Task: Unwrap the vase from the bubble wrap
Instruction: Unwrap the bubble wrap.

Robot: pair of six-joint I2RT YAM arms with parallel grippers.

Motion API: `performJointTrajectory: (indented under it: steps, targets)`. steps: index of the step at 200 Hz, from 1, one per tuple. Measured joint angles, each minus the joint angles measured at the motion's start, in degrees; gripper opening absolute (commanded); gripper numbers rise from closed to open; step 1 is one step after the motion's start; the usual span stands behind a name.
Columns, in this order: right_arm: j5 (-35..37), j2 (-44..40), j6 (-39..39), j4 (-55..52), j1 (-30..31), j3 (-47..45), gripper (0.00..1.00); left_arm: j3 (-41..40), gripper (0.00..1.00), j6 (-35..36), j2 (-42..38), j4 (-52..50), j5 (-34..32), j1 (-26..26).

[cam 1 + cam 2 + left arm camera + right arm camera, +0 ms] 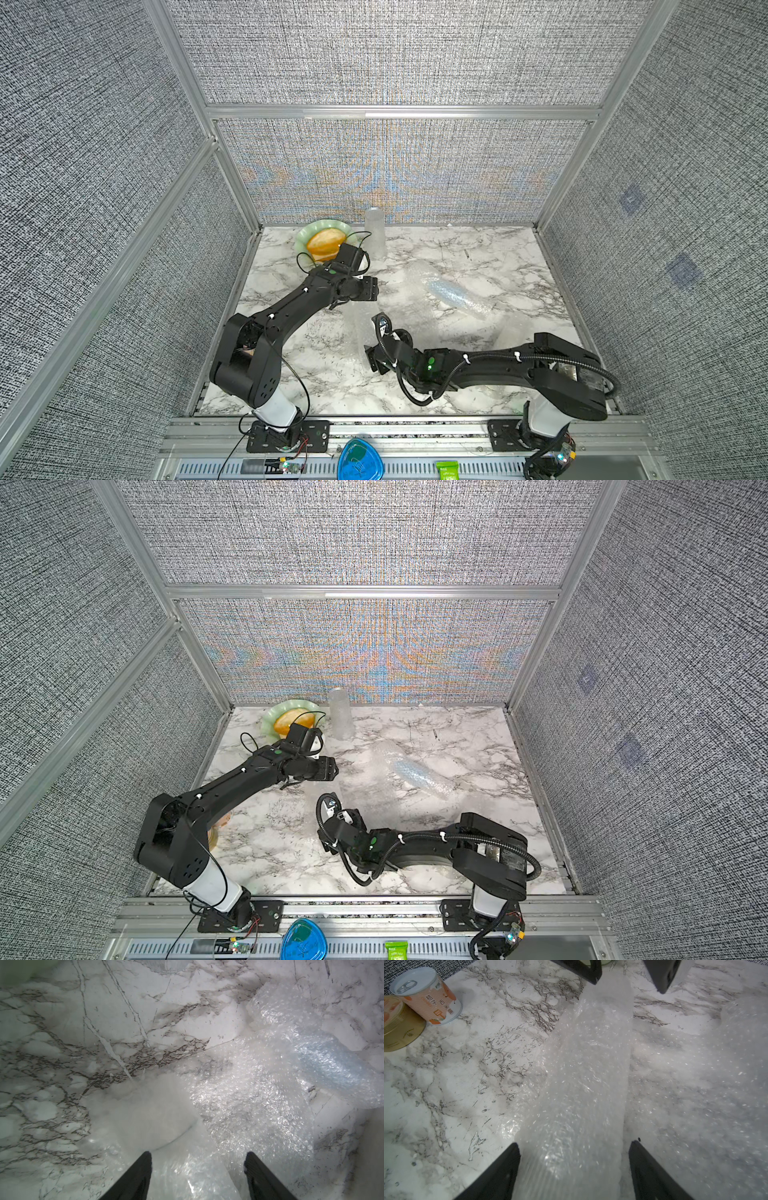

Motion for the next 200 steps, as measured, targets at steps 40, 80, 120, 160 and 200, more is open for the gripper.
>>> performJointTrajectory:
  steps: [40,80,120,160,200]
  targets:
    - [0.0,-0.2,-2.4,1.1,0.0,-0.5,0.77,-0.4,0.70,1.3,0.9,1.7,0.4,-0.9]
    - [0.1,0.3,-2.8,1.5,-0.3,-0.3,0.77,0.6,0.67,2.7,2.7,1.5,-1.7,-2.4]
    - [0.1,0.4,-2.8,1.7,-0.5,-0.2,0.77,2.1,0.63,3.6,4.6,-0.1,-6.4,-4.1]
    - [0.1,0.0,-2.4,1.7,-0.7,-0.7,0.77,2.3,0.59,3.8,4.9,-1.3,-10.6,-5.2]
    - [0.0,-0.2,-2.3,1.7,-1.1,-0.7,0.77,2.4,0.48,5.2,5.0,-1.4,-12.5,-5.8]
